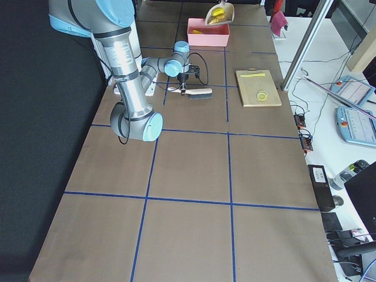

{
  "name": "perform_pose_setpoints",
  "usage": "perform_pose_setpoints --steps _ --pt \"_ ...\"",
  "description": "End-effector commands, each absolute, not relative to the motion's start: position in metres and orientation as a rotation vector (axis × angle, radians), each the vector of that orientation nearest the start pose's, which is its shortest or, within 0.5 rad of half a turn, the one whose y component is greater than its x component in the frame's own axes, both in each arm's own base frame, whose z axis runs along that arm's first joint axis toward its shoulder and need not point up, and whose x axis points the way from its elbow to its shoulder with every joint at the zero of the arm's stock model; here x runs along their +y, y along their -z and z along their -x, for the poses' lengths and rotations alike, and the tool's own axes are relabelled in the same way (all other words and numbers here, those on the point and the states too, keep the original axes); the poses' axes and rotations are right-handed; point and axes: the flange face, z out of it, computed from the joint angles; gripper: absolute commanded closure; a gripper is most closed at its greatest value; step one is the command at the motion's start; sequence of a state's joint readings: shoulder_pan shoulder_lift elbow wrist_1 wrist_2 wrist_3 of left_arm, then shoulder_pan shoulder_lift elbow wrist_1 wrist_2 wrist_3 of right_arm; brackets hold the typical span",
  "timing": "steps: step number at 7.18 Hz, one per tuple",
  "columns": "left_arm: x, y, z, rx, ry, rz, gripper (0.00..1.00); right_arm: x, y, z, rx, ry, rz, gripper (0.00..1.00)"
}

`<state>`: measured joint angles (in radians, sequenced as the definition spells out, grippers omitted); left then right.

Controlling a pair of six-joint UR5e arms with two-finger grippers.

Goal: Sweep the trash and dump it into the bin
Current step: 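Tilt the dustpan with the left gripper to pour produce into the pink bin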

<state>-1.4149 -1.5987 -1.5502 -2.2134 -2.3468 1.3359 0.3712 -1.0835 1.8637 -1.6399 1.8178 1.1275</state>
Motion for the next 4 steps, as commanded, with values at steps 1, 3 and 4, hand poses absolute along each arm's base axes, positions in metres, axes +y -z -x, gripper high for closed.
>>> perform_pose_setpoints --steps 1,3,4 --pt "-0.531 -0.574 -0.023 0.289 -1.634 -1.06 1.0 -0.325 -0.27 0.535 -0.744 0.157 -0.063 1.0" --pt "-0.535 -0.583 -0.019 0.314 -1.608 -0.976 1.0 -0.325 -0.27 0.535 -0.744 0.154 -0.062 1.0" --pt "-0.535 -0.587 -0.013 0.352 -1.579 -0.906 1.0 -0.324 -0.268 0.535 -0.749 0.15 -0.061 1.0"
